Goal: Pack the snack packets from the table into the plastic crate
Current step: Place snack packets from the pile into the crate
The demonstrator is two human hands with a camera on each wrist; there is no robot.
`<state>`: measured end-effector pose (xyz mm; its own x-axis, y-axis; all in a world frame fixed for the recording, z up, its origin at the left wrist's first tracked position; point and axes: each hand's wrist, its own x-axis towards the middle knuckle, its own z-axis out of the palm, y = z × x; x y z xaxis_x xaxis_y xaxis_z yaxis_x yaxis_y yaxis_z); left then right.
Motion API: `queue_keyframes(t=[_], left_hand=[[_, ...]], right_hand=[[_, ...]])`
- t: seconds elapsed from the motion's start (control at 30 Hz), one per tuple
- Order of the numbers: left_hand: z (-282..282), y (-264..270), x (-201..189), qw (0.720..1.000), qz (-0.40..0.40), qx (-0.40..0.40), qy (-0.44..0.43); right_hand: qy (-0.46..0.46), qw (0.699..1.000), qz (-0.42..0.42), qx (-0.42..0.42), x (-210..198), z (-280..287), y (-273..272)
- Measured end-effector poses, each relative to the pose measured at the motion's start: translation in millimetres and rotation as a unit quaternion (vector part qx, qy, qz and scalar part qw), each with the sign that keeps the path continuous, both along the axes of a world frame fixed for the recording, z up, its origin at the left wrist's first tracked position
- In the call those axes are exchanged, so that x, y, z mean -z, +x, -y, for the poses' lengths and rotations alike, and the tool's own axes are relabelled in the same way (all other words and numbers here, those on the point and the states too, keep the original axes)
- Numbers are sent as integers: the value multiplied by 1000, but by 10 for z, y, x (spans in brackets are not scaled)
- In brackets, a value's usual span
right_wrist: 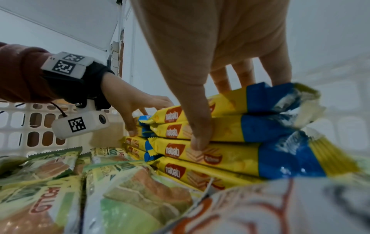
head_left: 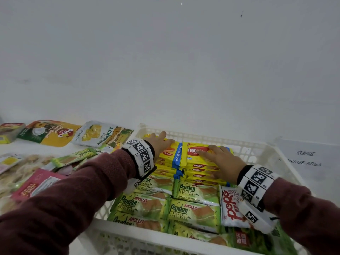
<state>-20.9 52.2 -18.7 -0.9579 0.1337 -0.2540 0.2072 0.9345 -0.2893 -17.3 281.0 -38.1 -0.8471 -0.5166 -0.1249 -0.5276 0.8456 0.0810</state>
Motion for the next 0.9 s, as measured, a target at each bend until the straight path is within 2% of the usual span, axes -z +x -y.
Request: queue_keyframes(t=[0.23, 0.47, 0.63, 0.9], left_hand=[[4, -1, 62, 1000, 17, 2, 16], [-57, -14, 123, 998, -25, 13, 48], [-37, 33, 170, 999, -16, 24, 43], [-52, -30, 214, 998, -35, 30, 35]], right_hand=[[5, 1000, 11, 11, 94, -14, -37], [22, 999, -11, 37, 159, 15, -17], [28, 998, 14, 48, 155, 23, 24], [22, 998, -4, 63, 177, 75, -2]])
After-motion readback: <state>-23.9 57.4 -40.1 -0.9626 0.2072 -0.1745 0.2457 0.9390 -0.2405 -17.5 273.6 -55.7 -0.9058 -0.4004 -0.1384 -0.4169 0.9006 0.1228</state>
